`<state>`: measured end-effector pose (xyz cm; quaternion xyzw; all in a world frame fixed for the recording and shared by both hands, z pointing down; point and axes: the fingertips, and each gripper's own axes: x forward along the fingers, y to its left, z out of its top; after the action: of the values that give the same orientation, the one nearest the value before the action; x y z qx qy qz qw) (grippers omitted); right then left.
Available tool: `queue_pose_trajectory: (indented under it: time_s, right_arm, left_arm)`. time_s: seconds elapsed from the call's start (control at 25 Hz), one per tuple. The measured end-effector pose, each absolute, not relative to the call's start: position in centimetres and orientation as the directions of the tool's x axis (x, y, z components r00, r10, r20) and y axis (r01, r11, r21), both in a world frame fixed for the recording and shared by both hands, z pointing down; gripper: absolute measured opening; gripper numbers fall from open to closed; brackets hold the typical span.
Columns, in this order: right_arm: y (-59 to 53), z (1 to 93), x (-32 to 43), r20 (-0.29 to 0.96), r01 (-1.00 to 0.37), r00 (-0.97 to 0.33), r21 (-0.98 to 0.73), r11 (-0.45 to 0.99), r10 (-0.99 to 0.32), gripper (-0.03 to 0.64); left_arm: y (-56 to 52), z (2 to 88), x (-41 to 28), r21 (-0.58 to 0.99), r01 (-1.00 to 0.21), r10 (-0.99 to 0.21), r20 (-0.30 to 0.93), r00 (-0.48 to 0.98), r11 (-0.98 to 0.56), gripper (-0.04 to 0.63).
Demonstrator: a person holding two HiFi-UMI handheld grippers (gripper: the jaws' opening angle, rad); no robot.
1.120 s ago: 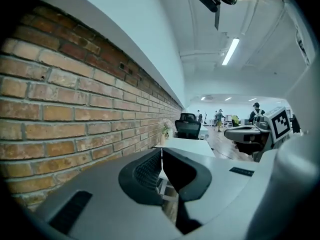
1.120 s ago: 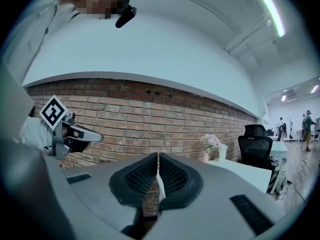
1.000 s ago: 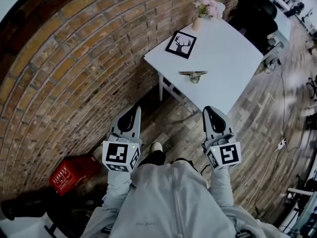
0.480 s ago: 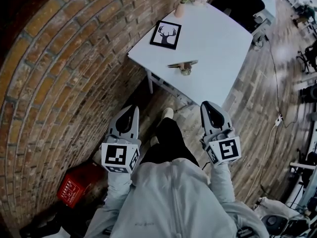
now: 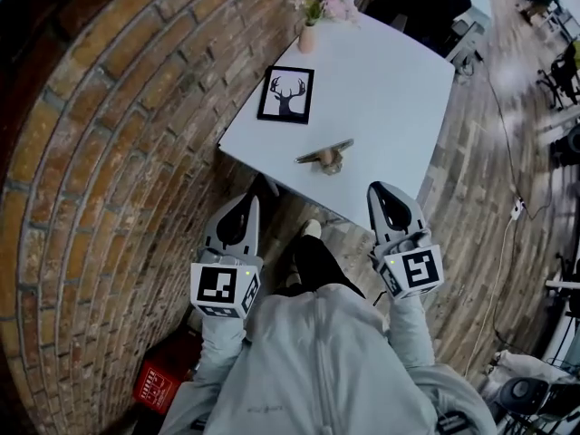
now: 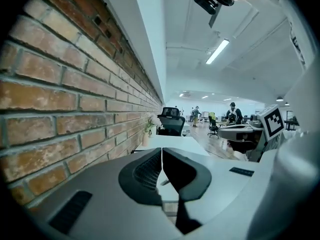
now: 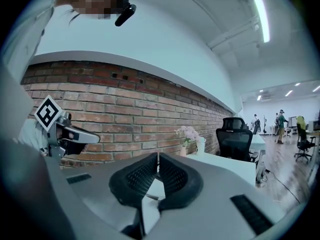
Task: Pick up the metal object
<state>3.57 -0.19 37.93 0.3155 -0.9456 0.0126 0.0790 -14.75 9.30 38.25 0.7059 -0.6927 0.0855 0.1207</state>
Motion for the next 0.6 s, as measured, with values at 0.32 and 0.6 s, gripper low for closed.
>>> queue_pose_trajectory:
  time_s: [0.32,0.6]
  right_arm:
    - [-8.9,37.0,3.2,0.135,-0.662,-0.740,0.026,0.749,-0.659,0.026]
    - [-14.6,36.1,4.2,0.135,-0.698,-0.705,0.040,0.715,-0.696,0.026]
  left_arm:
    - [-1.9,36.9,-15.5,0.035,-0.993,-0.958,0.260,0.120,-0.115,0.031]
    - [-8.9,36.2,-14.6,0.025,-0.985,-0.955,0.243,0.172,-0.171,0.031]
